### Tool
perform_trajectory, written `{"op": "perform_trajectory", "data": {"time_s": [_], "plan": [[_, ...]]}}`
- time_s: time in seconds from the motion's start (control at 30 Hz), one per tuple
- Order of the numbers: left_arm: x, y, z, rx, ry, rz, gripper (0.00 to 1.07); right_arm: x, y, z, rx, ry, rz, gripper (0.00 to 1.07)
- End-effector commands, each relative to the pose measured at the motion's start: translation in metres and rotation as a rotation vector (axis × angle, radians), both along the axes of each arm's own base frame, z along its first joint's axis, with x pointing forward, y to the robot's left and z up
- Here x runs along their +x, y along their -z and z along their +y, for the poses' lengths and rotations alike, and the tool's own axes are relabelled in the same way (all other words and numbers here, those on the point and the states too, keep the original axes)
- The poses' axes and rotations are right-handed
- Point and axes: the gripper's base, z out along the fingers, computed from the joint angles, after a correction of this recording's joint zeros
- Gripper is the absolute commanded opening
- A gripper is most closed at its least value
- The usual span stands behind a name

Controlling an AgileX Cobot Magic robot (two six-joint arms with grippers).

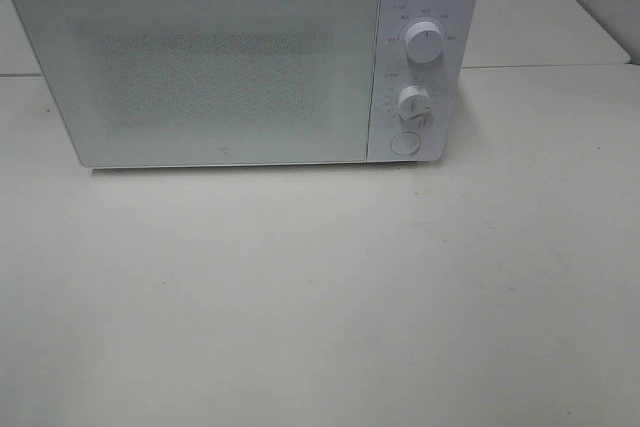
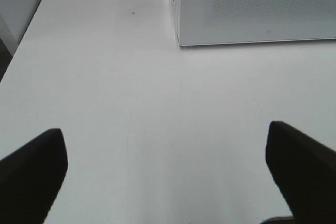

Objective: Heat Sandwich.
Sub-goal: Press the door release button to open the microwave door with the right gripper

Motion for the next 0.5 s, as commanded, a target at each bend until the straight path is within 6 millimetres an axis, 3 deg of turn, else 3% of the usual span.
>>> {"op": "perform_trajectory", "data": {"time_s": [0.03,0.5], "plan": [[-0.0028,0.0003,-0.0005,-0.004,-0.005,-0.028,0.98,-0.0029,0.0000,-0.0003,0.014,0.033,-0.036,0.76],[-0.0028,0.0003,-0.0004,-0.003,-0.006,-0.028,0.98,-0.0029,0.0000,-0.0002,0.015,0.034,-0.036,0.76]]}}
